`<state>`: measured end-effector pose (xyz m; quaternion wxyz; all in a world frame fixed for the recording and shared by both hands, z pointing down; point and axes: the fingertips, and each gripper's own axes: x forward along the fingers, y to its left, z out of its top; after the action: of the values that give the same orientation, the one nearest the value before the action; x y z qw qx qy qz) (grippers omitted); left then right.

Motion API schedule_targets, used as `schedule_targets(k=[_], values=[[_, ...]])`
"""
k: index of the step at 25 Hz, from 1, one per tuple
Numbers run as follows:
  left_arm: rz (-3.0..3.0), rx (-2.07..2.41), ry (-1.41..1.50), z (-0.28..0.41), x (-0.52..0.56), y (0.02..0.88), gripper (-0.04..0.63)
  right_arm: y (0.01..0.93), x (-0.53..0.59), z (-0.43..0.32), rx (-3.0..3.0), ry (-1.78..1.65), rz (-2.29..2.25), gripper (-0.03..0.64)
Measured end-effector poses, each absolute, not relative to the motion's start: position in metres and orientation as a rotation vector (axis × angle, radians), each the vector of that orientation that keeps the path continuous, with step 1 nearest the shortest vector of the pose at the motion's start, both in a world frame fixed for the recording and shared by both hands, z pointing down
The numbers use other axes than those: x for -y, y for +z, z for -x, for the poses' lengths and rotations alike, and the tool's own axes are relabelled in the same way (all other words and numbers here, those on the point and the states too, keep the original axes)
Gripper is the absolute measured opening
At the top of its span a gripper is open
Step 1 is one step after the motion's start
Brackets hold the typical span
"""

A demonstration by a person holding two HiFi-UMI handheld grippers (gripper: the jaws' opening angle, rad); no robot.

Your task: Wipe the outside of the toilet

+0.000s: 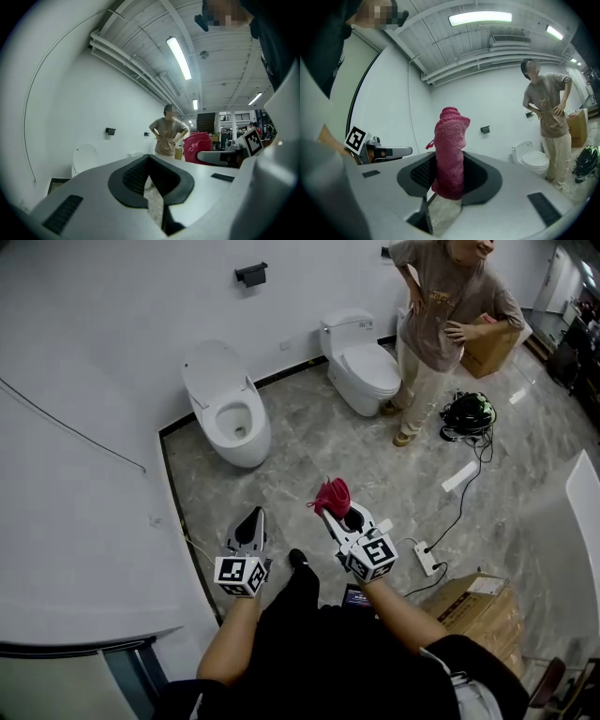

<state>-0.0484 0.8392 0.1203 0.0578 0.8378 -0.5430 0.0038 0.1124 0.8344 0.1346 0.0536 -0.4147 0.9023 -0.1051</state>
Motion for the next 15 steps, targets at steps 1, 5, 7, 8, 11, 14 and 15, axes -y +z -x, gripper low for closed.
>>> schedule_targets(k=[1,5,7,8,11,14,15], values=[[-2.541,1.646,0.015,0.049,-0.828,0.122,0.011,0.136,-0.824,-0.112,-2.744,-0.320,1.270,0.153],[-2.530,1.641,0.021,0.058,-0.773,0.131,0.011,0.143,-0.773,-0.113,-2.751,-0.312,1.310,0.153],[-2.527,1.617,0.025,0.059,-0.740,0.134,0.011,0.144,-0.745,-0.117,-2.751,-0.306,1.339,0.153],[-2.534,1.602,0.029,0.059,-0.722,0.133,0.011,0.143,-0.730,-0.119,-2.752,-0.304,1.354,0.153],[-2.556,1.561,0.052,0.059,-0.672,0.131,0.011,0.137,-0.684,-0.117,-2.763,-0.314,1.367,0.153],[-2.598,1.492,0.059,0.046,-0.625,0.129,0.009,0.130,-0.649,-0.120,-2.754,-0.324,1.394,0.153],[-2.629,1.460,0.056,0.037,-0.610,0.127,0.011,0.130,-0.638,-0.125,-2.743,-0.322,1.417,0.153]])
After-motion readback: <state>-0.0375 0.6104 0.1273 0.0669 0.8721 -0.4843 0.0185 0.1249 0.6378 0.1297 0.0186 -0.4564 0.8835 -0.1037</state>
